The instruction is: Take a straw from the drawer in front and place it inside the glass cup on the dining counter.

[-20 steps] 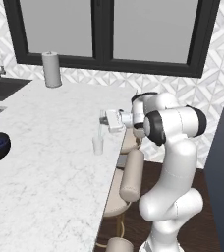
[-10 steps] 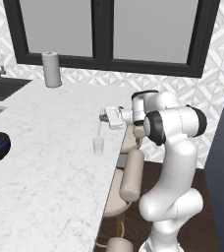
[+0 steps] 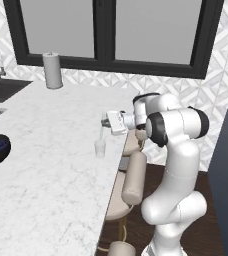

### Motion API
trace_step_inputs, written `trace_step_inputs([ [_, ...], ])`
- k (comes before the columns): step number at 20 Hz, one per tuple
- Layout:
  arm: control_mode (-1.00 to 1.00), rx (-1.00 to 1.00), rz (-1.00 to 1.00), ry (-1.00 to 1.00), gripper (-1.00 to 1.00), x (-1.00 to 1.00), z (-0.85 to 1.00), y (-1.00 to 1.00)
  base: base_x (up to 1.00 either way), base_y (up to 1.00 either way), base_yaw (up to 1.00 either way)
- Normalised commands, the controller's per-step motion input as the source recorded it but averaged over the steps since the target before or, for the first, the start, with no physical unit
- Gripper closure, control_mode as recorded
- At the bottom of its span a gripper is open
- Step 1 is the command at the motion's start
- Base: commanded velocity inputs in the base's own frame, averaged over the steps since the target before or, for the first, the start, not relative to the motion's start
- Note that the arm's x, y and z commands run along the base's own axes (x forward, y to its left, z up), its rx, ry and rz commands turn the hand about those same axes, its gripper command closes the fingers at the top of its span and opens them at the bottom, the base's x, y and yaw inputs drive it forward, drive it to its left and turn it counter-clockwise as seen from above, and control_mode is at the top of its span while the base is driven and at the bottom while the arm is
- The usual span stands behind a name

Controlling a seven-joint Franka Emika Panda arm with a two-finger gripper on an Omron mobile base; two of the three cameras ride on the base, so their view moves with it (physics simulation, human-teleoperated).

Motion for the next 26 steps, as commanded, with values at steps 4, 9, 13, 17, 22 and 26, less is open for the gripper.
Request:
trace_step_inputs([
  [4, -1.00, -0.02, 0.00, -0.06, 1.00, 0.00, -0.22, 0.00, 0.00, 0.00, 0.00],
  [9, -1.00, -0.01, 0.00, -0.07, 1.00, 0.01, -0.16, 0.00, 0.00, 0.00, 0.00],
  [13, -1.00, -0.04, 0.00, -0.09, 1.00, -0.44, 0.00, 0.00, 0.00, 0.00, 0.00],
  [17, -1.00, -0.07, 0.00, -0.12, 1.00, -0.73, 0.00, 0.00, 0.00, 0.00, 0.00],
  [22, -1.00, -0.09, 0.00, -0.11, 1.00, -0.28, -0.32, 0.05, 0.00, 0.00, 0.00],
  [26, -1.00, -0.09, 0.00, -0.05, 1.00, 0.14, -0.47, 0.11, 0.00, 0.00, 0.00],
])
